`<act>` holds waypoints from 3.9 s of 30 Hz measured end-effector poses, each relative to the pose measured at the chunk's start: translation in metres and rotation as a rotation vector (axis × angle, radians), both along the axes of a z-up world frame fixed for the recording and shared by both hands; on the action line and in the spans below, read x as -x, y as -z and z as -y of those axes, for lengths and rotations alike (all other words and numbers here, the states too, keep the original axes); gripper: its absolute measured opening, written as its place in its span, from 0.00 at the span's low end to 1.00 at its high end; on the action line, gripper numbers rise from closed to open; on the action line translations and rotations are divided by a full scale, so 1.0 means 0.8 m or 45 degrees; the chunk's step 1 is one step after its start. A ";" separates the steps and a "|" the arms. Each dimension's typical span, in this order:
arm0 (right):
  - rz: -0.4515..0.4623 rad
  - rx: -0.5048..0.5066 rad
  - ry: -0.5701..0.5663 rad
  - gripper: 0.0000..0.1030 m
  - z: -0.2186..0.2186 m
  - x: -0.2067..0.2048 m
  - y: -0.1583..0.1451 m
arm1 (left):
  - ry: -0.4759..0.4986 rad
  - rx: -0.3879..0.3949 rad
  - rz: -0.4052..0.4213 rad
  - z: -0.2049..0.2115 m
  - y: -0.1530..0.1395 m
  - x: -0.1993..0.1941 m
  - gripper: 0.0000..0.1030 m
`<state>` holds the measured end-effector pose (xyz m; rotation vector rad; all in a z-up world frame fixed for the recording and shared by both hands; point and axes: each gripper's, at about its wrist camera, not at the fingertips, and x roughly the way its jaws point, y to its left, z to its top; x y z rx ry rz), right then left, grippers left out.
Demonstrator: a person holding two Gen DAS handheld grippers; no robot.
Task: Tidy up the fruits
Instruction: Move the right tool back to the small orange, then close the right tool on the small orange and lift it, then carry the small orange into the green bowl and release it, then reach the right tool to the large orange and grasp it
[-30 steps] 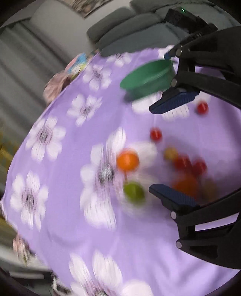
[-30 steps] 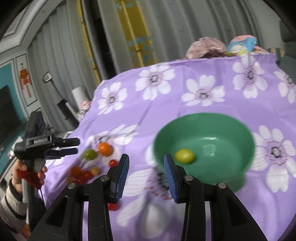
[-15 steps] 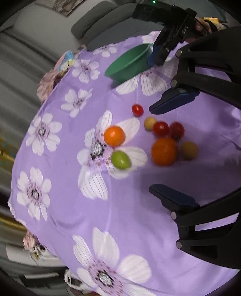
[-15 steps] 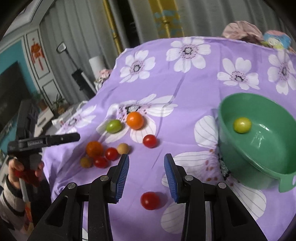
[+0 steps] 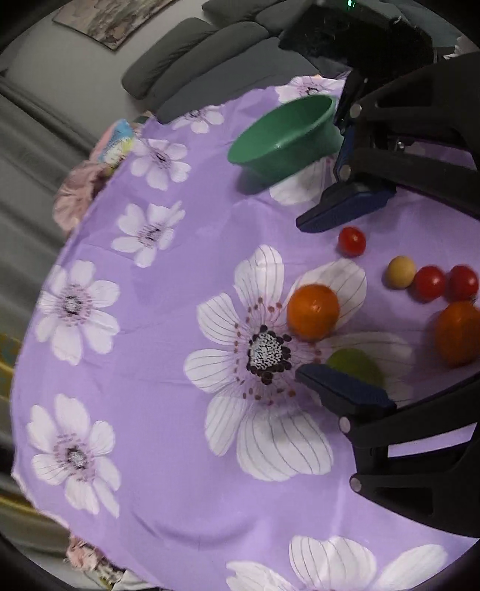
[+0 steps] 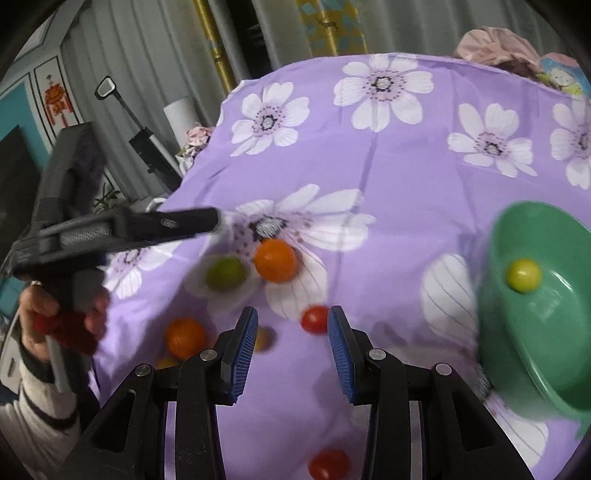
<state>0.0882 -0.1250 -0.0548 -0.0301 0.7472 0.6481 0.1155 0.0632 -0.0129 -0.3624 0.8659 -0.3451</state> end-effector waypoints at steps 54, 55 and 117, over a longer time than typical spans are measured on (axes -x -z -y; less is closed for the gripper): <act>0.207 0.179 0.130 0.44 0.047 0.018 -0.035 | 0.415 0.059 0.097 0.157 -0.062 0.014 0.44; 0.222 0.171 0.148 0.44 0.058 0.018 -0.038 | 0.437 0.052 0.112 0.170 -0.066 0.012 0.44; 0.166 0.238 -0.182 0.44 -0.015 0.065 0.003 | 0.038 -0.055 -0.014 -0.003 0.013 0.125 0.59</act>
